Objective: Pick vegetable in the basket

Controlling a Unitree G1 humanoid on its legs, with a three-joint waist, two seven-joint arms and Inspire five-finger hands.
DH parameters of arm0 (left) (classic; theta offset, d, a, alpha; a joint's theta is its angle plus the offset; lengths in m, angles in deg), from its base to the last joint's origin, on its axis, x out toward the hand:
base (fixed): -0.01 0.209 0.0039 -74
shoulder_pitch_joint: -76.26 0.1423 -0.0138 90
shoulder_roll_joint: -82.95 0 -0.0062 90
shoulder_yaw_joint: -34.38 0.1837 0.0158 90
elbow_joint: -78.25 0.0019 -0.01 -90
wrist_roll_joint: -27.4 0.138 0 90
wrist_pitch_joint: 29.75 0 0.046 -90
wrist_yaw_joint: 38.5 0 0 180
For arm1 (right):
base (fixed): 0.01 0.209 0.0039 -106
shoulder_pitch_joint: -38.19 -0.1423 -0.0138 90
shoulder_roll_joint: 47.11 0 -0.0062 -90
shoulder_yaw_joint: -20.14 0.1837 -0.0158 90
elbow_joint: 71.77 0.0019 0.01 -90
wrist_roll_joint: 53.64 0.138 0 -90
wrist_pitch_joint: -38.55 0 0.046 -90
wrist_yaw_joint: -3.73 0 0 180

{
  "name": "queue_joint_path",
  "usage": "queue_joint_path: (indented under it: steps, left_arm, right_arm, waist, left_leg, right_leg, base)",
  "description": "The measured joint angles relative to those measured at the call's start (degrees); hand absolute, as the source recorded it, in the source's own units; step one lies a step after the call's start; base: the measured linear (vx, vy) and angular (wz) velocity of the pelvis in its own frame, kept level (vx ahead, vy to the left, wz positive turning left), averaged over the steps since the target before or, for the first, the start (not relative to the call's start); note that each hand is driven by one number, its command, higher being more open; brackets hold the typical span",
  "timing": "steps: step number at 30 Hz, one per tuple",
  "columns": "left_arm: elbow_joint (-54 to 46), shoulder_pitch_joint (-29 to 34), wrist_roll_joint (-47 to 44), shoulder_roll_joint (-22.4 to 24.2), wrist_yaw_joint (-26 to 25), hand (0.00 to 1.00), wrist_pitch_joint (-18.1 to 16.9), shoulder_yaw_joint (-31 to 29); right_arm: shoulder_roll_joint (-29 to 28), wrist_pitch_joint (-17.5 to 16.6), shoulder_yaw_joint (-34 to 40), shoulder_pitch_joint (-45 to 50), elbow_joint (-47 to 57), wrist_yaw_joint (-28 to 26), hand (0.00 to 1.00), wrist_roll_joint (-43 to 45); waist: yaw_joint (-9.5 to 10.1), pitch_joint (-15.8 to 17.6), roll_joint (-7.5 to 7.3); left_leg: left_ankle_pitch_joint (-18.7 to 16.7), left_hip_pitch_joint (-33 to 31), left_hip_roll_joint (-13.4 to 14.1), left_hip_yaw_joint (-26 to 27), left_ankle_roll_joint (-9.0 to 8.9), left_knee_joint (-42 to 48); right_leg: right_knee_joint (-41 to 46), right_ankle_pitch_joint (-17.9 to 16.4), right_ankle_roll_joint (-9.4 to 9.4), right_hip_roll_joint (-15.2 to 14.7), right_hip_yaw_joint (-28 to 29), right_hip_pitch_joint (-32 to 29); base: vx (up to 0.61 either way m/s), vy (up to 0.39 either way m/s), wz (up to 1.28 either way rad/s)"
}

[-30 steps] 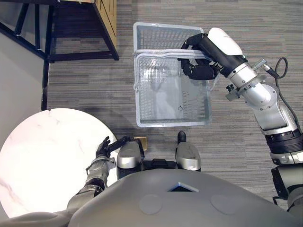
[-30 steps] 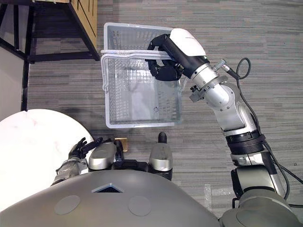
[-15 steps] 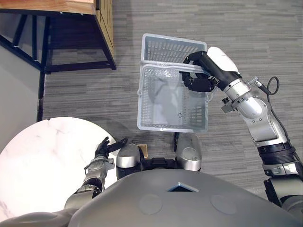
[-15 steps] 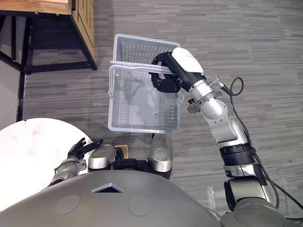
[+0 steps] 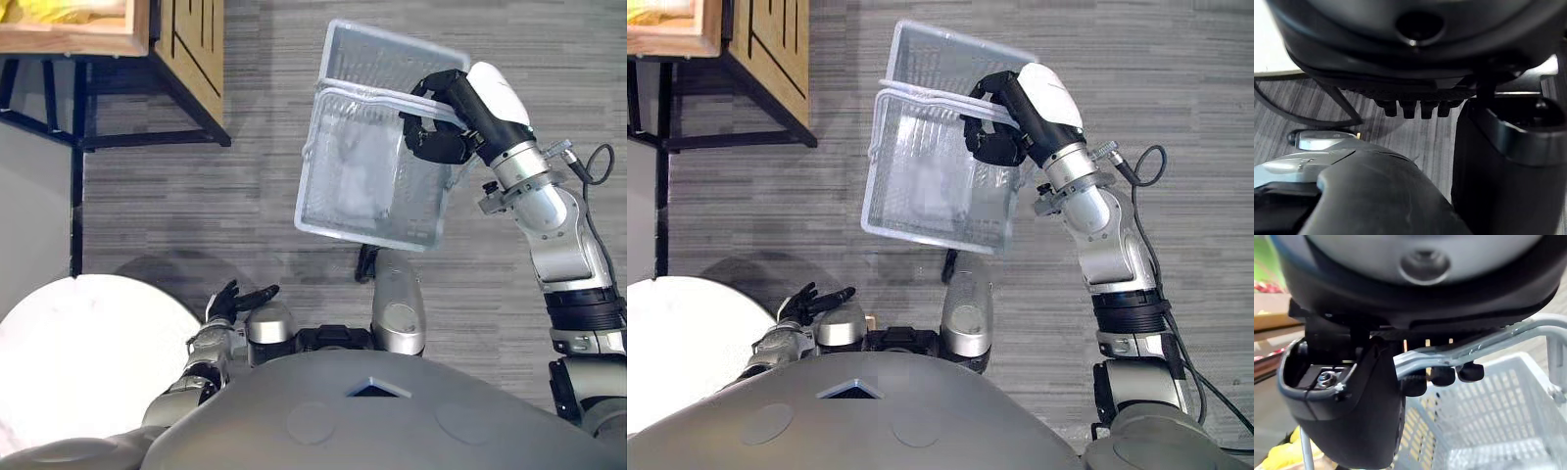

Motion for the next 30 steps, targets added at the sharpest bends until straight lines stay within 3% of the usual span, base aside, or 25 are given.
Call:
queue_joint_path:
  steps: [1,3,4,6,8,9,10,12,13,14,16,17,19,22,24,26,27,28,29,30]
  left_arm:
    - [-0.7,0.0,-0.3,0.1,0.0,1.00,-0.1,-0.9]
    - [-1.5,0.0,-0.4,0.1,0.0,1.00,-0.2,-1.6]
    - [-3.0,-0.1,-0.5,0.0,0.1,1.00,-0.7,-1.6]
    - [-4.2,-0.1,-0.6,-0.4,0.3,1.00,-1.4,-1.4]
    - [-5.4,-0.5,-2.1,-0.3,0.2,1.00,-1.5,-1.6]
    - [-5.7,-0.8,-2.3,-0.3,0.2,1.00,-1.6,-1.6]
    - [-5.7,-1.5,-2.4,-0.3,0.3,1.00,-1.6,-1.6]
    - [-5.5,-2.0,-2.1,-0.4,0.4,1.00,-1.3,-1.5]
    - [-5.0,-2.0,-1.5,-0.2,0.4,1.00,-1.3,-1.4]
    - [-4.2,-2.3,-1.4,-0.4,0.6,1.00,-1.2,-1.7]
    - [-4.0,-2.5,-0.2,-1.2,0.1,1.00,-1.3,-2.0]
    - [-4.0,-2.5,0.0,-1.2,0.1,1.00,-1.2,-2.7]
    - [-4.0,-2.5,0.4,-0.9,0.1,1.00,-1.2,-3.1]
    - [-3.8,-2.4,1.5,-1.0,0.0,1.00,-0.9,-3.1]
    - [-3.1,-2.1,1.5,-1.2,-0.1,1.00,-0.1,-2.8]
    - [-2.6,-1.5,1.5,-1.6,-0.3,1.00,0.2,-1.6]
    - [-2.7,-0.7,1.4,-1.9,-0.7,1.00,0.3,-0.6]
    - [-2.7,0.1,1.4,-2.3,-0.9,1.00,0.4,0.3]
    - [-2.6,0.4,1.3,-2.3,-1.0,1.00,0.4,0.4]
    - [-2.6,0.7,1.3,-2.3,-1.1,1.00,0.6,0.4]
  right_arm:
    - [-0.2,0.0,0.0,0.3,0.0,0.2,0.00,0.1]
    - [-1.0,0.1,0.0,1.2,0.0,0.4,0.00,0.1]
    - [-2.3,0.2,0.7,1.9,0.0,1.2,0.00,0.1]
    - [-3.5,0.2,1.8,3.0,0.2,1.9,0.00,0.1]
    - [-4.6,0.2,3.8,3.6,0.3,2.8,0.00,0.2]
    - [-4.6,0.2,4.2,3.6,0.4,3.1,0.00,0.3]
    - [-4.6,0.2,4.6,3.6,0.5,3.4,0.00,0.4]
    - [-4.7,0.2,4.6,4.4,0.8,3.4,0.00,0.8]
    - [-4.5,0.2,4.6,5.2,1.0,3.4,0.00,0.8]
    - [-5.8,0.3,4.5,5.8,0.9,3.4,0.00,0.7]
    - [-6.6,0.2,4.3,6.7,1.2,3.3,0.00,0.7]
    - [-6.3,0.3,4.3,6.7,1.2,3.3,0.00,0.7]
    - [-6.3,0.3,4.2,6.3,1.2,3.1,0.00,0.6]
    - [-6.4,0.1,4.3,5.9,2.8,3.1,0.00,0.7]
    - [-7.1,-0.1,3.9,6.0,3.0,3.1,0.00,0.7]
    - [-7.4,-0.1,2.8,6.5,2.9,3.1,0.00,0.6]
    - [-7.5,0.0,1.4,6.8,2.9,3.1,0.00,-0.2]
    - [-7.7,0.0,0.1,7.1,2.9,3.1,0.00,-0.5]
    - [-7.8,-0.1,-0.3,7.3,2.9,3.0,0.00,-0.5]
    - [-8.1,-0.1,-0.7,7.5,2.9,3.0,0.00,-0.5]
  waist:
    - [-0.01,0.0,-0.03]
    - [0.48,0.2,-0.40]
    - [1.38,0.1,-0.21]
    - [1.90,0.7,-1.41]
    - [2.64,0.9,-1.88]
    - [3.03,0.9,-1.87]
    - [3.44,1.0,-2.02]
    - [3.66,1.1,-2.50]
    - [3.66,0.7,-2.00]
    - [4.23,0.7,-2.64]
    - [4.28,0.4,-4.61]
    - [4.41,0.4,-4.67]
    - [5.34,0.1,-4.78]
    - [5.54,-0.7,-5.04]
    - [5.66,-1.3,-5.25]
    - [5.62,-1.3,-5.50]
    - [5.12,-1.3,-5.87]
    - [4.82,-1.3,-5.82]
    - [4.65,-1.3,-5.74]
    - [4.42,-1.3,-5.68]
  left_leg:
    - [6.2,-3.1,1.4,-0.1,2.31,6.7]
    - [14.1,-6.7,3.9,0.0,6.30,15.5]
    - [8.3,-11.0,5.0,0.0,6.98,25.9]
    - [3.5,-15.1,2.7,-0.4,7.65,30.8]
    - [-1.4,-21.6,-2.8,0.9,7.78,29.1]
    - [-2.4,-23.1,-4.0,1.7,7.83,27.1]
    - [-3.6,-25.2,-6.0,3.4,7.85,20.5]
    - [-2.9,-25.3,-9.8,5.1,6.87,2.3]
    - [0.3,-24.8,-10.8,4.7,6.51,-6.4]
    - [7.0,-22.5,-12.6,5.3,7.92,-11.0]
    - [5.7,-21.8,-14.2,6.4,9.02,-10.9]
    - [3.7,-22.4,-14.1,6.6,10.47,-7.5]
    - [1.5,-21.2,-14.3,7.2,11.57,-6.1]
    - [-1.2,-19.3,-15.3,8.4,11.46,-8.0]
    - [-2.4,-16.9,-16.5,9.5,11.40,-11.0]
    - [-3.4,-13.3,-17.3,10.2,11.75,-13.2]
    - [-4.0,-10.4,-17.8,10.3,12.11,-13.9]
    - [-4.8,-7.3,-17.8,10.1,12.43,-14.5]
    - [-4.9,-5.8,-17.7,9.8,12.38,-15.1]
    - [-4.9,-3.4,-17.6,9.2,12.35,-16.2]
  right_leg:
    - [-0.7,-1.9,-0.68,0.8,-1.2,2.5]
    - [-3.7,-3.7,-1.55,2.5,-1.6,7.1]
    - [-6.3,-4.6,-2.12,4.4,-1.7,11.3]
    - [-9.5,-5.5,-1.75,5.1,-1.9,15.8]
    - [-12.8,-6.0,-1.55,5.2,-2.1,20.7]
    - [-13.3,-6.3,-1.23,5.2,-2.0,21.5]
    - [-13.8,-7.0,-0.53,4.8,-1.6,22.7]
    - [-13.7,-8.8,1.70,3.3,-0.7,24.9]
    - [-13.7,-9.8,2.85,3.2,-0.3,25.6]
    - [-13.4,-10.9,4.49,2.5,1.5,26.7]
    - [-16.9,-9.0,5.56,1.3,3.8,28.2]
    - [-19.9,-7.4,6.20,0.9,4.2,30.1]
    - [-21.4,-5.3,6.27,0.4,5.5,31.9]
    - [-20.4,-3.9,6.80,-0.8,7.3,31.5]
    - [-11.2,-3.9,7.07,-2.1,9.3,27.5]
    - [6.1,-0.1,12.47,-4.0,11.9,20.3]
    - [16.4,5.6,13.24,-4.8,13.4,15.8]
    - [25.9,7.1,12.32,-4.9,13.4,12.5]
    - [30.0,6.5,11.28,-4.8,12.9,11.1]
    - [34.3,4.8,8.65,-4.6,11.6,8.9]
  base:
    - [0.34,-0.314,0.10]
    - [0.30,-0.238,0.04]
    - [0.32,-0.213,-0.07]
    - [0.33,-0.150,0.02]
    - [0.28,-0.038,0.06]
    - [0.25,0.037,-0.12]
    - [0.28,0.086,-0.18]
    - [0.34,0.144,-0.19]
    - [0.37,0.184,-0.31]
    - [0.32,0.128,-0.25]
    - [0.44,0.152,-0.15]
    - [0.46,0.208,-0.10]
    - [0.32,0.165,-0.22]
    - [0.28,0.137,-0.25]
    - [0.25,0.151,-0.27]
    - [0.24,0.111,-0.12]
    - [0.28,0.060,0.02]
    - [0.28,0.041,0.06]
    - [0.28,-0.008,0.11]
    - [0.28,-0.056,0.19]
